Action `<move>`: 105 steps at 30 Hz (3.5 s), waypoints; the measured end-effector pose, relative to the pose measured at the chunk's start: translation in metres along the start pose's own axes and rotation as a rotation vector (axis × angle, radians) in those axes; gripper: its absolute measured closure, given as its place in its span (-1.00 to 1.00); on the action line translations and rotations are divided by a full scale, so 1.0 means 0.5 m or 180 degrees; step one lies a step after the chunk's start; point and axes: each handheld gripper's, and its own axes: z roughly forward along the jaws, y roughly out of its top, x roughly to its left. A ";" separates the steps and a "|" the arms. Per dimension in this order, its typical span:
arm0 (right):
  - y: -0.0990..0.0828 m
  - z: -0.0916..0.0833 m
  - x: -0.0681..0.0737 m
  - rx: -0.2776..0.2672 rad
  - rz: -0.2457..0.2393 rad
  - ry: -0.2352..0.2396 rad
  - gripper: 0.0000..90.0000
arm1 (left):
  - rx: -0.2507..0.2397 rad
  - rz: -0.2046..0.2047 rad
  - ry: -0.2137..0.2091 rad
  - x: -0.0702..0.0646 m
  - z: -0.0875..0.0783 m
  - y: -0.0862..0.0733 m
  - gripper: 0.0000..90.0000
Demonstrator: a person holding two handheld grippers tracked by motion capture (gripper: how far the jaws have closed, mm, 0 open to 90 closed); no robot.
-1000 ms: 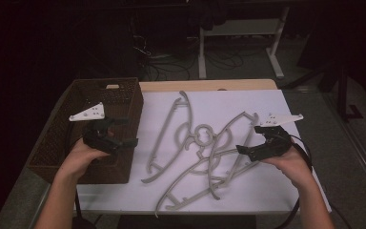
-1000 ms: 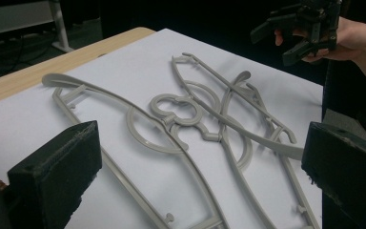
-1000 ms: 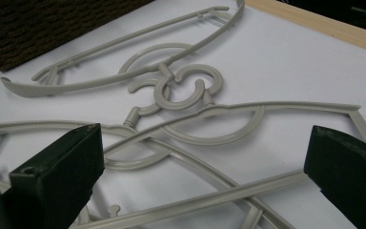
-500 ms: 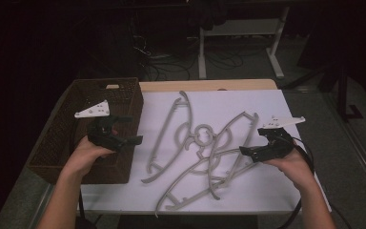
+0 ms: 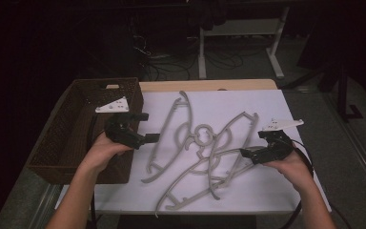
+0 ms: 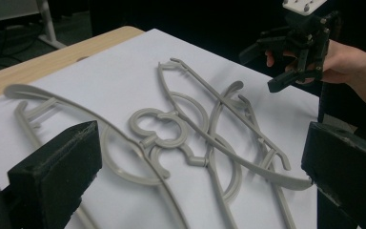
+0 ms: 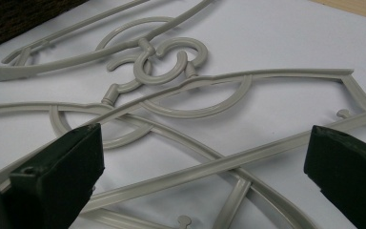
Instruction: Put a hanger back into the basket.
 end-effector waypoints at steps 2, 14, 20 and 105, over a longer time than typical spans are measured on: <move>0.000 -0.001 0.000 0.0003 -0.0001 -0.0002 -1.00 | 0.0018 0.0004 0.0001 -0.003 0.007 0.001 -1.00; -0.004 0.001 0.000 0.0037 -0.0015 -0.0005 -1.00 | 0.0298 0.0057 0.0017 -0.019 0.091 -0.010 -0.89; -0.004 -0.001 -0.001 0.0037 -0.0016 -0.0001 -1.00 | 0.0465 0.0038 0.0139 -0.019 0.129 -0.037 -0.68; -0.002 -0.016 -0.013 -0.0067 0.0029 -0.0022 -1.00 | 0.1178 -0.0298 0.0523 -0.075 0.351 -0.088 0.41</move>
